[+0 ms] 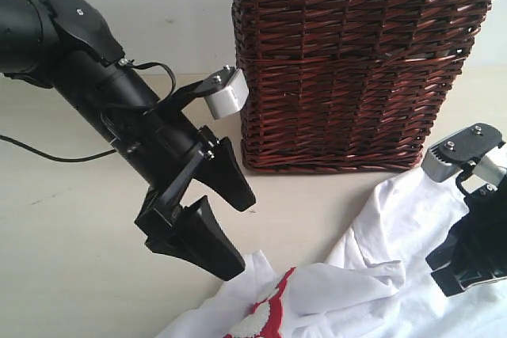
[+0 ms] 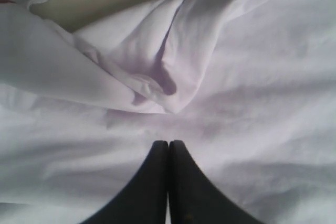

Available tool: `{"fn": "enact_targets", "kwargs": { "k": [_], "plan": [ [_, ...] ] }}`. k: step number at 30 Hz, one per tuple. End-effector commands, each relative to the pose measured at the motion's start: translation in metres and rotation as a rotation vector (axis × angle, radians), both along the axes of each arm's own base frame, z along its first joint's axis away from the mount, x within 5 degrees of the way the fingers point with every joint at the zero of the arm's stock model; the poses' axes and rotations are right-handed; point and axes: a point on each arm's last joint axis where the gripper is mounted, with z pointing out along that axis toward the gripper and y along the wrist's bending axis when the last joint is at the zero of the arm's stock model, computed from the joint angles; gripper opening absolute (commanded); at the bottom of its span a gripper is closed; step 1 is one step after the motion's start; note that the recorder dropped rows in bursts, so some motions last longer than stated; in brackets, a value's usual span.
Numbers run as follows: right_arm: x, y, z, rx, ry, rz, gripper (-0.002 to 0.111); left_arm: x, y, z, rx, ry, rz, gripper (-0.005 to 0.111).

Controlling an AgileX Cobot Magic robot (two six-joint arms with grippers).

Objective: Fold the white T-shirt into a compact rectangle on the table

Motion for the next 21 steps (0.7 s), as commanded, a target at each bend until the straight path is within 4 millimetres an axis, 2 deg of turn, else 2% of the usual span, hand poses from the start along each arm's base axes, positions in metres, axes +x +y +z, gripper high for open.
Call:
{"fn": "enact_targets", "kwargs": {
  "k": [1,3,6,11,15,17,18,21],
  "plan": [
    [0.000,0.000,0.004,0.002,-0.011,0.006,0.000,0.000,0.001,0.005,0.019,0.022,0.034,0.099],
    [0.000,0.000,0.004,0.002,-0.011,0.006,0.000,0.000,0.001,0.005,0.026,0.035,0.048,0.094],
    [0.000,0.000,0.004,0.003,-0.008,0.005,0.000,0.001,0.002,0.003,0.051,0.034,0.069,0.071],
    [0.000,0.000,0.004,0.003,-0.008,0.005,0.000,0.016,-0.002,-0.002,-0.002,-0.135,0.113,0.001],
    [0.000,0.000,0.004,0.003,-0.008,0.005,0.000,0.019,-0.010,-0.012,-0.071,-0.138,0.091,0.003],
    [0.000,0.000,0.004,0.007,-0.007,0.000,0.000,0.022,-0.014,-0.026,-0.063,-0.157,0.066,0.007],
    [0.000,0.000,0.004,0.009,-0.004,-0.008,0.000,0.023,-0.015,-0.032,-0.056,-0.160,0.056,0.011],
    [0.000,0.000,0.004,0.013,0.001,-0.021,0.000,0.025,-0.017,-0.055,-0.031,-0.132,0.031,0.034]
  ]
}}
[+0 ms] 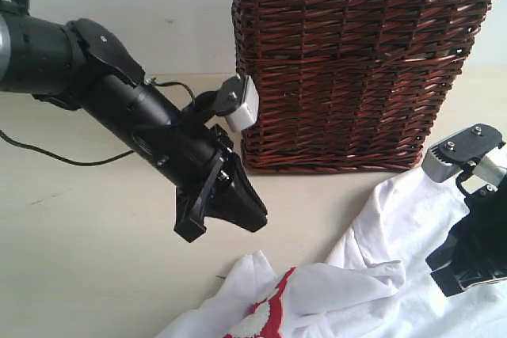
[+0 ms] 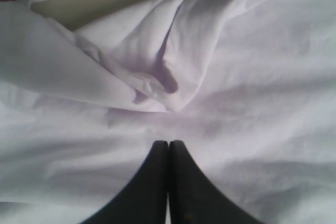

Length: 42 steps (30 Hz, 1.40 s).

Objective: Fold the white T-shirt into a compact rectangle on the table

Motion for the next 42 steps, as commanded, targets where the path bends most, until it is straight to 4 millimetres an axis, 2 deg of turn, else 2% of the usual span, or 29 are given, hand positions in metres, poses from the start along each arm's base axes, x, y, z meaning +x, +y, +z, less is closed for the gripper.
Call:
{"fn": "enact_targets", "kwargs": {
  "k": [1,3,4,11,16,20,21,22,25,34,38,42],
  "plan": [
    [0.001,0.000,0.004,0.010,-0.006,-0.016,0.000,0.004,-0.004,-0.029,0.026,0.011,-0.038,0.043],
    [0.001,0.000,0.004,0.010,-0.005,-0.018,0.000,0.004,-0.004,-0.040,0.042,0.005,-0.075,0.055],
    [0.001,0.000,0.004,0.010,-0.005,-0.018,0.000,0.004,-0.003,-0.045,0.050,-0.005,-0.099,0.058],
    [0.001,0.000,0.004,0.012,-0.005,-0.020,0.000,0.004,0.000,-0.060,0.089,-0.024,-0.168,0.055],
    [0.001,0.000,0.004,0.012,-0.005,-0.020,0.000,0.007,0.000,-0.084,0.117,-0.045,-0.183,0.055],
    [0.001,0.000,0.004,0.013,-0.005,-0.021,0.000,0.008,0.000,-0.090,0.117,-0.071,-0.199,0.055],
    [0.001,0.000,0.004,0.013,-0.005,-0.021,0.000,0.009,0.000,-0.094,0.124,-0.074,-0.192,0.052],
    [0.001,0.000,0.004,0.014,-0.003,-0.025,0.000,0.011,0.000,-0.096,0.131,-0.084,-0.182,0.043],
    [0.000,0.000,0.004,0.017,0.006,-0.032,0.000,0.016,0.001,-0.104,0.164,-0.134,-0.154,0.000],
    [-0.001,0.001,0.004,0.020,0.018,-0.026,0.000,0.035,0.009,-0.108,0.237,-0.276,-0.063,0.000],
    [-0.001,0.001,0.004,0.020,0.018,-0.026,0.000,0.055,0.023,-0.099,0.264,-0.396,0.044,0.000],
    [-0.001,0.001,0.004,0.020,0.018,-0.026,0.000,0.075,0.046,-0.086,0.279,-0.467,0.145,0.000]
  ]
}}
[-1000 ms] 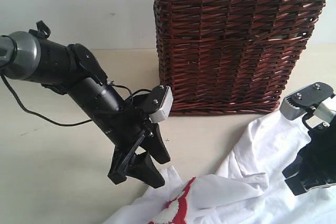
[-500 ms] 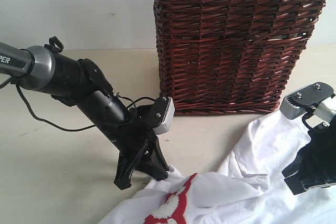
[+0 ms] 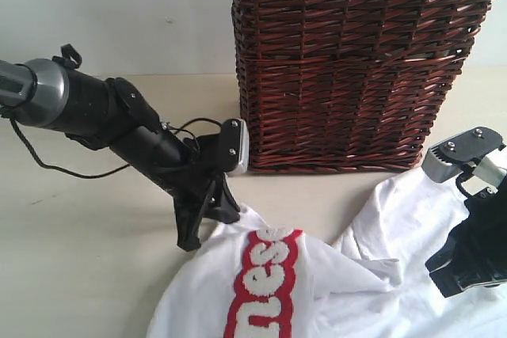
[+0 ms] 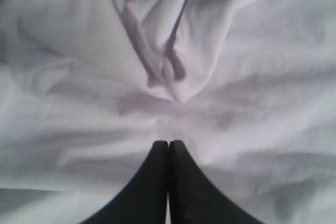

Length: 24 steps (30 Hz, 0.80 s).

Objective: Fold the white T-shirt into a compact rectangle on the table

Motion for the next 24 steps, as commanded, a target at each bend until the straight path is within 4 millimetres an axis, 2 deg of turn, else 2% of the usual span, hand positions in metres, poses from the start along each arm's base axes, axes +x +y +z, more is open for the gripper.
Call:
{"fn": "enact_targets", "kwargs": {
  "k": [1,7,15,19,24],
  "plan": [
    [0.001,0.000,0.004,0.005,-0.012,-0.008,0.000,0.028,0.035,0.002,0.072,-0.154,0.113,0.000],
    [0.001,0.000,0.004,0.005,-0.012,-0.008,0.000,0.048,0.077,0.029,0.048,-0.192,0.256,0.000],
    [0.001,0.000,0.004,0.005,-0.012,-0.008,0.000,0.058,0.108,0.092,0.012,-0.391,0.375,0.000],
    [0.001,0.000,0.004,0.005,-0.012,-0.008,0.000,0.060,0.118,0.098,0.029,-0.425,0.389,0.000],
    [0.000,0.000,0.003,0.008,0.001,-0.002,0.000,0.067,0.127,0.089,0.084,-0.470,0.399,0.000]
  ]
}}
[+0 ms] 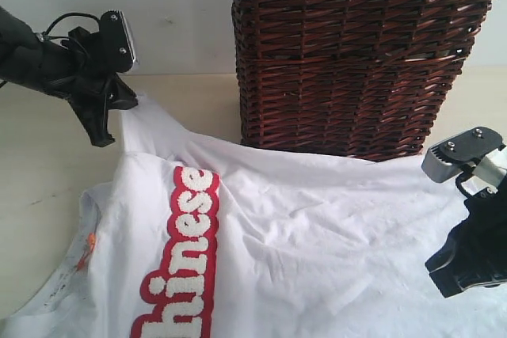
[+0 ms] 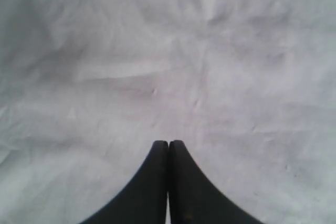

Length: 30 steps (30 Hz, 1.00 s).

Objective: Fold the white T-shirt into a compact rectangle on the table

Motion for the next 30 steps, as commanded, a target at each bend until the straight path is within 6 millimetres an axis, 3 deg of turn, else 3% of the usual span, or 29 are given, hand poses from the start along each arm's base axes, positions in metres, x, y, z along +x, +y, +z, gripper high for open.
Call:
{"fn": "enact_targets", "kwargs": {
  "k": [1,8,10,16,18,20,22,26,30],
  "plan": [
    [-0.001,0.000,0.003,0.009,0.005,0.000,0.000,0.009,0.010,-0.007,0.056,-0.064,0.055,0.000],
    [-0.002,0.001,0.003,0.010,0.013,0.004,0.000,0.022,0.016,-0.032,0.102,-0.104,0.130,0.001],
    [-0.002,0.001,0.003,0.012,0.020,0.005,0.000,0.023,0.016,-0.039,0.086,-0.084,0.158,0.006],
    [-0.004,0.002,0.003,0.021,0.041,0.010,0.000,0.036,0.023,-0.029,0.024,-0.198,0.352,0.047],
    [-0.004,0.002,0.003,0.021,0.041,0.010,0.000,0.041,0.022,-0.022,-0.070,-0.192,0.441,0.061],
    [-0.004,0.001,0.003,0.020,0.039,0.010,0.000,0.044,0.021,-0.018,-0.197,-0.144,0.540,0.068],
    [-0.004,0.001,0.003,0.020,0.039,0.010,0.000,0.039,0.014,-0.017,-0.330,-0.031,0.583,0.069],
    [-0.004,0.002,0.003,0.021,0.042,0.011,0.000,0.013,-0.010,-0.006,-0.535,0.329,0.475,0.068],
    [-0.004,0.002,0.003,0.021,0.042,0.011,0.000,-0.018,-0.015,0.011,-0.454,0.550,0.340,0.052]
  ]
}}
